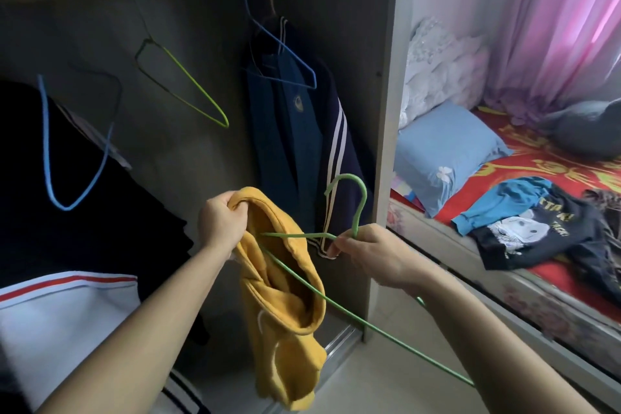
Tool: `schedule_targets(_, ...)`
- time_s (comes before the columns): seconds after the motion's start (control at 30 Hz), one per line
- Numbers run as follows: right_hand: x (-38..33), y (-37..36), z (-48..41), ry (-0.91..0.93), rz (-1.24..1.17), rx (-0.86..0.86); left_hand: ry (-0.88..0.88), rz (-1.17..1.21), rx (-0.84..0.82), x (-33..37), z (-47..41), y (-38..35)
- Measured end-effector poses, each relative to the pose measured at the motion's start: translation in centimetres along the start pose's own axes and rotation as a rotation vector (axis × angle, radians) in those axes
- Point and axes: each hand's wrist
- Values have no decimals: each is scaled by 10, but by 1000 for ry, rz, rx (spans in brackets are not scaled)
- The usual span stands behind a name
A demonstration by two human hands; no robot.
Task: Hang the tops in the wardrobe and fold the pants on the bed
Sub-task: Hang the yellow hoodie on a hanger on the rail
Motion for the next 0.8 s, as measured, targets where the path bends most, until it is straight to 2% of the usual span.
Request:
schedule_targets(0.2,-6,10,10,39,83,29,47,8,-71,14,15,-8)
schedule_targets(0.3,11,-23,-13,-92,73,-102,4,160,-191,39,29,-22)
schedule_targets(0.37,26,-44,-27,-170,65,-91,-56,264,-252,57,38,-27)
schedule_targets(0.43,36,-51,-34,-184,-13,63,-184,269,-286,69,45,-25)
schedule_targets(0.53,31,-38,-31,-105,-284,286,-425,44,-207,70,43,-15)
schedule_targets(0.63,33,-31,-30,90,-397,540,-394,-120,-125,56,30,-6)
schedule_targets(0.7,37,-37,-30,192,-450,656,-398,-66,-187,54,29,-4)
schedule_targets(0.8,30,-30,-40,124,-436,626,-390,123,-463,73,45,-5)
Point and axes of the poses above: each hand's wrist, its own z-axis away from the middle knuckle, its own y-axis out of the back of the hand, x = y × z, and after that the axes turned 3 degrees about z, right-handed
